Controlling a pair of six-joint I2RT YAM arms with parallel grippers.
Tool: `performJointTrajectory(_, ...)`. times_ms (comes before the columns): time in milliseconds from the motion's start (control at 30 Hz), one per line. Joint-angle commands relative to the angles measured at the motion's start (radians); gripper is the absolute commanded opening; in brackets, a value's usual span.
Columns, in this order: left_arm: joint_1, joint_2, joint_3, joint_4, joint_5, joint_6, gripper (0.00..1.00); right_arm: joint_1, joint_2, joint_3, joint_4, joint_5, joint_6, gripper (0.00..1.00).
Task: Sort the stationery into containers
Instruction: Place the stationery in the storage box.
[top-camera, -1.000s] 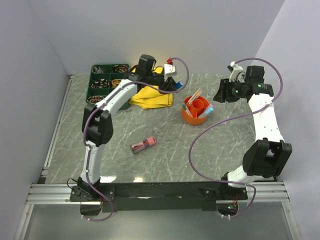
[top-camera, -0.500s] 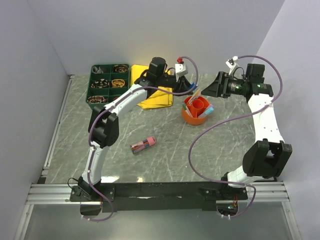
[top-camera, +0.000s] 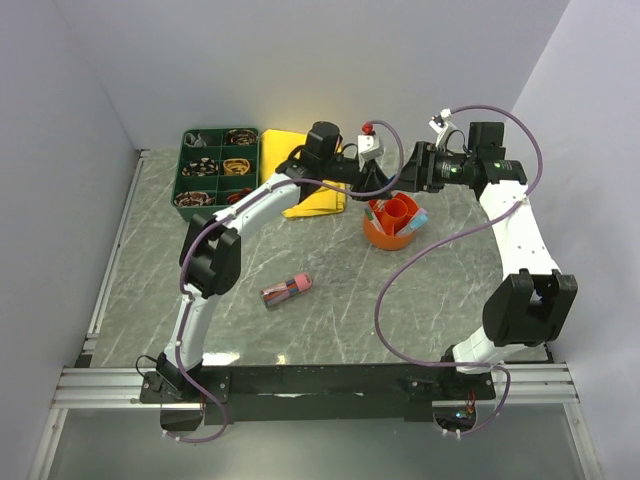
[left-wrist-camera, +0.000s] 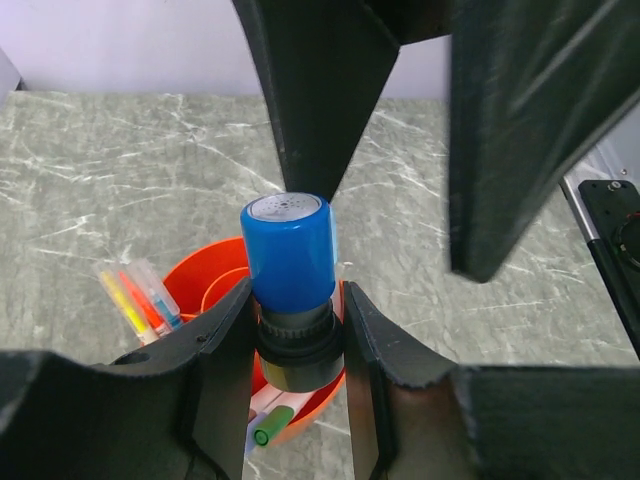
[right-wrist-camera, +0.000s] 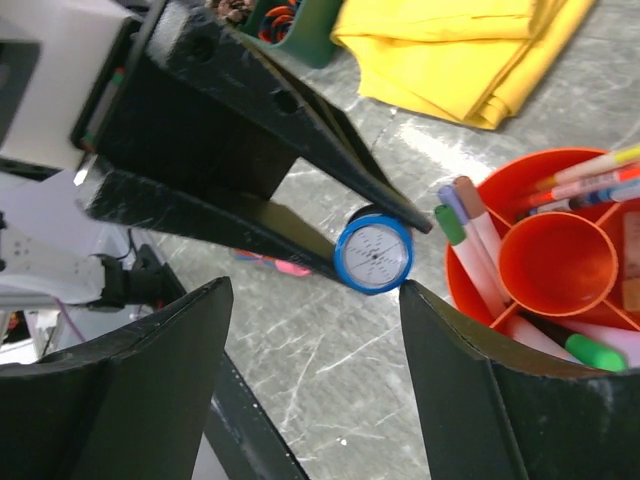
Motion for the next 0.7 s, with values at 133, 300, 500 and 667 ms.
performJointTrajectory(133,-0.020,-0.078,-0.006,0.044,0.040,-0.037,0.11,0.009,0.020,0.047,0.035,0.083,0.006,0.70)
performJointTrajectory(300,-0.027,-0.083,-0.009,0.044,0.038,-0.034,0.11,0.023,0.030,0.055,0.035,0.094,-0.005,0.61)
performJointTrajectory(500,-0.028,-0.084,-0.008,0.034,0.028,-0.014,0.12,0.026,0.023,0.049,0.022,0.108,-0.025,0.43)
performJointTrajectory(667,-0.028,-0.087,-0.008,0.027,-0.009,-0.003,0.22,0.026,0.009,0.041,0.010,0.100,-0.055,0.19)
